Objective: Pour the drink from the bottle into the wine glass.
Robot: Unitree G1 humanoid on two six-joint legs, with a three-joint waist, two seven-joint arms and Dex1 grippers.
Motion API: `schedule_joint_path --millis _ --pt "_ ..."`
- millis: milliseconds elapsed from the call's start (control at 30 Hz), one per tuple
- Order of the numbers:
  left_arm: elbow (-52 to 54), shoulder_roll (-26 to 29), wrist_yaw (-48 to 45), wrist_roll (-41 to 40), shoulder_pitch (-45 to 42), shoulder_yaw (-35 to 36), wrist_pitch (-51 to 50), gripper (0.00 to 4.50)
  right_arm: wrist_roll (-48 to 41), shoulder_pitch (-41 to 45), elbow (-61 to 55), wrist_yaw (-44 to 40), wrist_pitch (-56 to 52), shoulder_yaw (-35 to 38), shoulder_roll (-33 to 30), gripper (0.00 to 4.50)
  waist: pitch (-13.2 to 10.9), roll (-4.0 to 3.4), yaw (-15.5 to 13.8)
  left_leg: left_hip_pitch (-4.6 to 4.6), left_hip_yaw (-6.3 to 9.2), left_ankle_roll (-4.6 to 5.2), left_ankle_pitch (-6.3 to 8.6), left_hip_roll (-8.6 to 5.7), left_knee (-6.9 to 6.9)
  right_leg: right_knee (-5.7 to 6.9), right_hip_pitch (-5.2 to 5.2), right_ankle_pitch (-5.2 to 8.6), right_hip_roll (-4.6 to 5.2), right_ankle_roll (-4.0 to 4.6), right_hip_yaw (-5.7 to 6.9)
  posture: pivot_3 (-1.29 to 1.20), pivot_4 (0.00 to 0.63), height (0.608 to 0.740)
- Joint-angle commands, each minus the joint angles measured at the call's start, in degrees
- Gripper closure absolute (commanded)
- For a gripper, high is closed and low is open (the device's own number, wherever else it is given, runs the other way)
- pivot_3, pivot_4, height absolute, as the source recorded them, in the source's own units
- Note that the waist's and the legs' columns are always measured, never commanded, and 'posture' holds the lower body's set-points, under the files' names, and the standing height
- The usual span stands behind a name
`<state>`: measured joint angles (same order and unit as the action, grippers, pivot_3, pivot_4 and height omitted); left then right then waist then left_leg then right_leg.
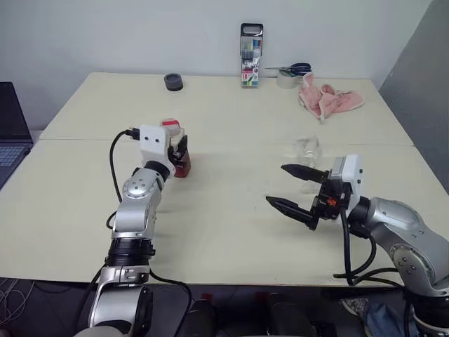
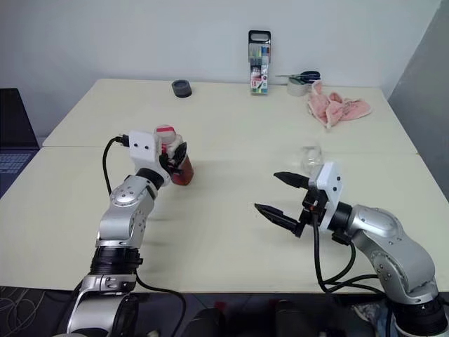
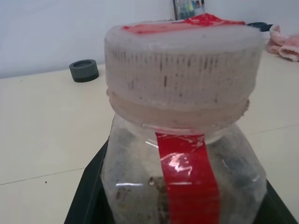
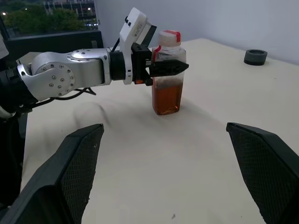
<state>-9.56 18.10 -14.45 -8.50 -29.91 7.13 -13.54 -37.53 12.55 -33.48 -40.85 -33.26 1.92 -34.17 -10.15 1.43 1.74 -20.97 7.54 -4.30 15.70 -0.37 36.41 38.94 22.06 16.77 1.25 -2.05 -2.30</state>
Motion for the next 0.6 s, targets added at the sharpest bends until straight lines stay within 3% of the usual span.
schedule_joint_path --millis 33,433,600 --pt "2.8 1.3 -4.7 -1.8 0.7 0.0 2.4 2.78 -1.4 1.8 -2.4 1.0 -0.8 0.7 -0.2 0.0 0.0 0.0 0.0 0.0 0.0 0.0 0.0 0.0 0.0 0.0 0.0 0.0 0.0 0.0 0.0 0.0 0.15 0.74" --pt "2.9 3.1 -23.4 -8.2 -1.8 -3.5 1.8 2.79 1.4 4.8 -2.8 10.1 -2.0 1.5 2.3 0.0 0.0 0.02 0.0 -0.05 -0.01 0.0 0.0 -0.02 0.0 -0.01 0.02 0.0 0.01 0.0 0.01 0.0 0.15 0.74" --pt "0.4 1.0 -31.1 -9.8 -5.8 -6.9 3.4 2.79 1.1 9.2 -3.2 15.1 -6.3 0.8 3.3 0.0 -0.1 0.01 0.0 -0.12 0.0 0.0 0.0 -0.01 0.01 0.02 0.12 0.0 -0.01 0.0 0.0 0.0 0.15 0.74"
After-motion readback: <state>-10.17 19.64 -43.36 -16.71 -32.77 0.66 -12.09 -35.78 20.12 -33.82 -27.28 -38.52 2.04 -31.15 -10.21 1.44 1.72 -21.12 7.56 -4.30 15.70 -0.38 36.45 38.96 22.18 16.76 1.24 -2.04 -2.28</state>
